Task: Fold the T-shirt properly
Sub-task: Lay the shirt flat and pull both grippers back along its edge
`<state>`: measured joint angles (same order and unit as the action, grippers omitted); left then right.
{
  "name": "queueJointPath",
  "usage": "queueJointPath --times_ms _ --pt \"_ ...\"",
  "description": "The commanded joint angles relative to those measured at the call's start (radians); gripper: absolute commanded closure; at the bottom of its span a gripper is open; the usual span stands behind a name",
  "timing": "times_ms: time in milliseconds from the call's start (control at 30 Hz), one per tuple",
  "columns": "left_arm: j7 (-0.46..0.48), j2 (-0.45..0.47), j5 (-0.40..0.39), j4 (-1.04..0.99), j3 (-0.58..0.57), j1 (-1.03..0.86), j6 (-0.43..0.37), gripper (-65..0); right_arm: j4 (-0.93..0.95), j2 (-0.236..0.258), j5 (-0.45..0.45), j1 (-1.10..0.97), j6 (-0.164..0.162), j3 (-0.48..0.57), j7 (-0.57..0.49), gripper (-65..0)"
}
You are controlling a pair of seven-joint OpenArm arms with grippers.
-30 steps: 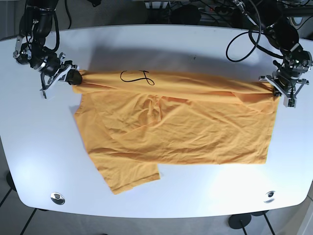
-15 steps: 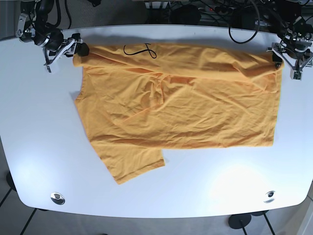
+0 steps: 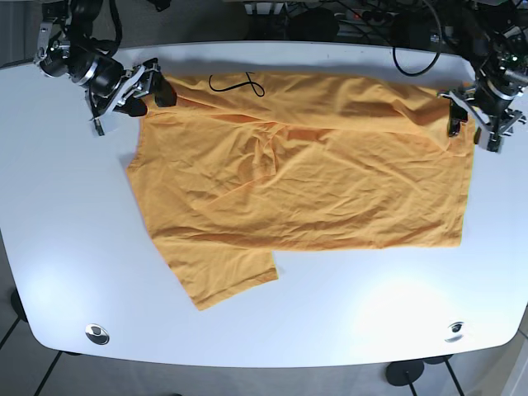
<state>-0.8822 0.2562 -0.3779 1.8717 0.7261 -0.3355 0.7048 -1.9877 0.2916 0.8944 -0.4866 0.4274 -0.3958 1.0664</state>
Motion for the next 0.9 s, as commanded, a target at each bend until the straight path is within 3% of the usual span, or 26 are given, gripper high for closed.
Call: queueJointPath --times_ms 33,67,100,233,267,367,433,533,633,800,900 --pt "0.007 0.007 0.09 0.007 -0.009 -0.009 -0.007 -16.7 0.015 -0.01 0.007 -0.005 0.001 -0.012 -0.016 -25.7" --pt "0.008 0.005 0.132 -0.019 -0.023 -0.012 -0.007 -10.0 0.063 -0.015 0.007 -0.005 0.001 -0.012 -0.016 -19.8" --pt "0.01 0.005 0.156 -0.054 -0.02 -0.015 -0.007 -6.8 0.127 -0.015 0.007 -0.005 0.003 -0.012 -0.016 -19.5" --pt "0.01 0.018 0.162 -0.16 0.034 -0.017 -0.007 -6.7 0.293 0.004 0.002 -0.004 0.008 -0.012 -0.065 -19.7" --pt "0.01 0.039 0.162 -0.179 0.039 -0.034 -0.007 -6.8 0.311 0.024 -0.033 -0.004 0.008 -0.01 -0.073 -19.7" --pt "0.01 0.051 0.164 -0.211 0.037 -0.049 -0.007 -6.9 0.31 0.024 -0.142 -0.007 0.011 -0.012 -0.081 -19.7" --pt "0.01 0.051 0.171 -0.229 0.037 -0.073 -0.007 -6.9 0.31 0.028 -0.163 -0.017 0.014 -0.019 -0.081 -19.7" --pt "0.008 0.045 0.173 -0.217 0.037 -0.132 -0.007 -7.4 0.307 0.033 -0.166 -0.05 0.063 -0.021 -0.081 -19.7" --pt "0.008 0.044 0.17 -0.192 0.04 -0.185 -0.007 -18.1 0.275 0.028 -0.168 -0.102 0.063 -0.062 -0.081 -19.7" --pt "0.004 0.033 0.162 -0.11 0.071 -0.179 -0.007 -28.1 0.161 0.027 -0.168 -0.128 0.064 -0.065 -0.081 -19.7" --pt "-0.005 0.009 0.09 0.009 0.119 -0.119 -0.007 -38.1 0.051 0.027 -0.163 -0.126 0.064 -0.067 -0.081 -19.7"
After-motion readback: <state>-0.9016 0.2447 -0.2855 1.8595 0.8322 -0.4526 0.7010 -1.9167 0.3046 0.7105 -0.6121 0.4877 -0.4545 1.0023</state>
